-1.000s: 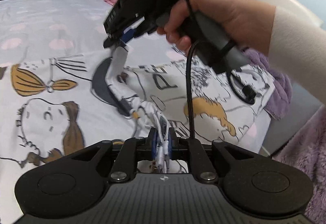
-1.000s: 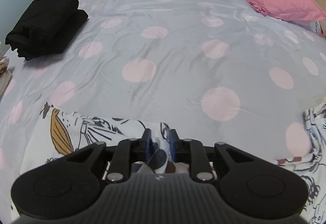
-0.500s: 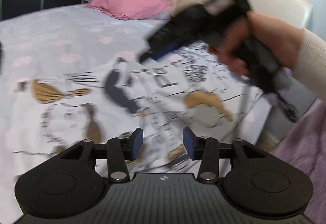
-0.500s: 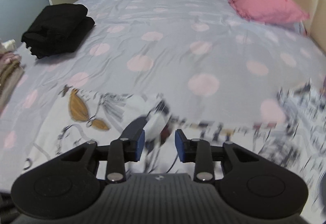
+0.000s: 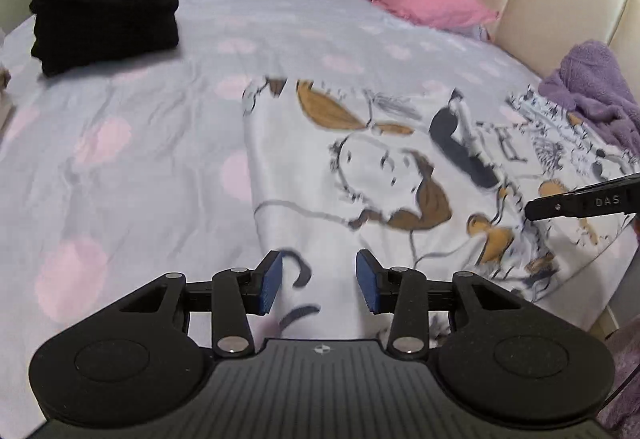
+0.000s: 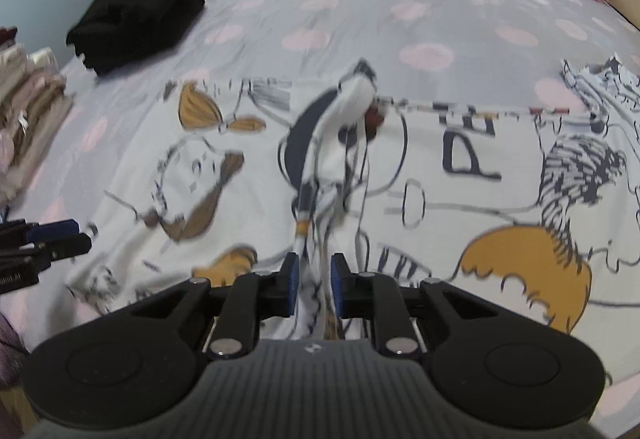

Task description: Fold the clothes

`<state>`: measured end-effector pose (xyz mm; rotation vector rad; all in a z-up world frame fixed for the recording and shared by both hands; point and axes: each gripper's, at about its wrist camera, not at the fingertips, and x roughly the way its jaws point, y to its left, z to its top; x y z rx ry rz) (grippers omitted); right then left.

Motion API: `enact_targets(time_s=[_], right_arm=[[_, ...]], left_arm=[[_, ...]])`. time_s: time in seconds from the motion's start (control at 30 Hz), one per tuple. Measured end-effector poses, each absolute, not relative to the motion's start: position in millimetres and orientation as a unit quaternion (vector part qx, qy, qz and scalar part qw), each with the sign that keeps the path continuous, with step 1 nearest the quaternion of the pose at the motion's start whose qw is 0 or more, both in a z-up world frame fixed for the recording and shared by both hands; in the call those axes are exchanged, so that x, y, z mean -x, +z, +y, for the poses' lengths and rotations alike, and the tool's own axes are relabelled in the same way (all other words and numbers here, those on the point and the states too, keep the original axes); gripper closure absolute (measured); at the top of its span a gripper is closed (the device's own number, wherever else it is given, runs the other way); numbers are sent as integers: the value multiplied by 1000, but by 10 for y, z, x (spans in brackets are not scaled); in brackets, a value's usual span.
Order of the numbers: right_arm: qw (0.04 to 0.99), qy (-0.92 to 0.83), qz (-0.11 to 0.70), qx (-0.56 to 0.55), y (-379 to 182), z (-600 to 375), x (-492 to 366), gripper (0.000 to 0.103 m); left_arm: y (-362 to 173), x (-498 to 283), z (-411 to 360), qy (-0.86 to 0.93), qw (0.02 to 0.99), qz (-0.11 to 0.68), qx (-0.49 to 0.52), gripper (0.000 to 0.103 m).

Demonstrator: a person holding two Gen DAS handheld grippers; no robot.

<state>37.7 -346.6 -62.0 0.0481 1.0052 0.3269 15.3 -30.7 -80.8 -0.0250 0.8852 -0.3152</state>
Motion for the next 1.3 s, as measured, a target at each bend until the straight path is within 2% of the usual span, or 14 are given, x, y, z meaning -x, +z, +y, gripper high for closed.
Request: enact_targets(time_s=[0.03, 0.07, 0.17, 0.33, 0.43, 0.53, 0.57, 0.6, 0.9, 0.97, 1.0, 1.07, 1.17, 1.3], right_arm=[[862, 154, 482, -23, -648, -3475, -371, 88], [861, 151, 484, -24, -674, -3487, -366, 102], [863, 136, 486, -30, -670, -3579, -331, 102], [857, 94, 506, -40, -718, -3783, -267, 102], [855, 74, 512, -42, -745, -3830, -209, 96], [865, 75, 495, -34, -666, -3822, -97, 90], [871, 86, 482, -31, -618, -3793, -46, 77], [877, 102, 469, -25, -571, -3739, 8, 62], [875, 248, 402, 111, -615, -2881, 391, 61], [865, 278, 391, 145, -680, -2673, 478, 58], [860, 291, 384, 167, -721, -2569, 527, 49], [852, 310, 362, 217, -781, -2382, 626, 39], [838, 322, 329, 294, -879, -2154, 719, 39], [826, 324, 296, 354, -970, -2009, 723, 41]], left_arm=[[-851, -153, -310, -149, 890, 431, 8, 68], [-891, -156, -314, -146, 887, 437, 4, 75], [-944, -153, -308, -145, 885, 443, -4, 80], [-945, -148, -242, -137, 882, 451, 4, 80], [-913, -120, -159, -130, 878, 460, 23, 80], [-882, -108, -36, -123, 870, 474, 61, 71], [-883, -108, 0, -123, 867, 478, 73, 64], [-889, -110, 35, -124, 863, 482, 85, 62], [-1029, -90, 96, -137, 835, 515, 135, 63], [-1039, -91, 86, -143, 835, 513, 139, 69], [-1041, -90, 81, -147, 835, 512, 141, 73], [-1050, -86, 81, -151, 835, 510, 144, 79], [-1064, -85, 111, -153, 835, 505, 156, 89], [-1030, -75, 127, -156, 838, 498, 160, 93]])
